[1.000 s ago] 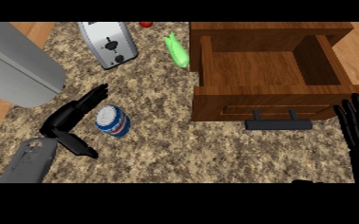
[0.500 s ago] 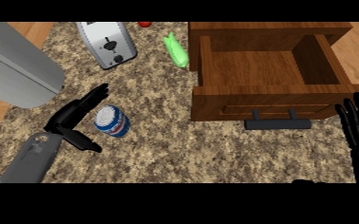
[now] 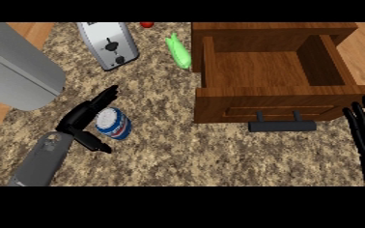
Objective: Pick up the can, place it into the drawer and close the drawer
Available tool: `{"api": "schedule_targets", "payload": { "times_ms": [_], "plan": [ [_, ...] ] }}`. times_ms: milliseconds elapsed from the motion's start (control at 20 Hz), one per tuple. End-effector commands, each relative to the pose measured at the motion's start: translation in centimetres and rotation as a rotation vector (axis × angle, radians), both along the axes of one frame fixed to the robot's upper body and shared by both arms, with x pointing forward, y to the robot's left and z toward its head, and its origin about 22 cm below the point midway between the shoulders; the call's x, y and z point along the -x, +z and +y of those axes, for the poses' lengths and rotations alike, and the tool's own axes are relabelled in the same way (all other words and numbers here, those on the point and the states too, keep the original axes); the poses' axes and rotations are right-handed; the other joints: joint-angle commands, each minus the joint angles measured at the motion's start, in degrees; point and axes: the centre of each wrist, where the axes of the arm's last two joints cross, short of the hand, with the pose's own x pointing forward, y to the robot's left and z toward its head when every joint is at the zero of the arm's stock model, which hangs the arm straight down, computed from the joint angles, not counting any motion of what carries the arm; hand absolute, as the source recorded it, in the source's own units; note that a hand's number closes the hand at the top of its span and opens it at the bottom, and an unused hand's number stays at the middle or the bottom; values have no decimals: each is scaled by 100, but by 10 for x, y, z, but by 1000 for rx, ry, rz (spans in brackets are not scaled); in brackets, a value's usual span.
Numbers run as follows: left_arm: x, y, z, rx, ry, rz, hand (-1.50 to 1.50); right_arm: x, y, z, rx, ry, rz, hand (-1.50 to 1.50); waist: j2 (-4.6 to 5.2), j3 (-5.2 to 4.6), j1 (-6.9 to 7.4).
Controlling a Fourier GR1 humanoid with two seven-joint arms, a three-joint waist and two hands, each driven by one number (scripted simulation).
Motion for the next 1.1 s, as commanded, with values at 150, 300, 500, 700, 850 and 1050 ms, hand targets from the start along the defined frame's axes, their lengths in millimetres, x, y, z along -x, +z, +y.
{"api": "schedule_targets", "payload": {
  "times_ms": [150, 300, 500, 700, 850, 1050],
  "plan": [
    [-6, -7, -9, 77, -48, -7, -150, -4, 1, 0, -18, 1, -12, -150, 20, -4, -37],
    [-11, -1, -15, 91, -73, 0, -150, 1, 13, 12, -12, -22, -8, -150, -7, 1, 25],
    [-8, -9, -36, 87, -82, 4, -150, 14, 11, 9, 8, 2, -2, -150, -17, 4, 27],
    [-12, -12, -45, 95, -106, -9, -150, 11, 10, 0, -31, 11, 7, -150, 6, -1, -32],
    [3, -24, -40, 95, -120, -11, -150, 18, -10, -15, -11, -9, -5, -150, -1, 3, -9],
    [-5, -17, -50, 137, -154, 2, 150, 15, 2, -11, -15, 3, -7, -150, -21, 6, 44]
  ]
}}
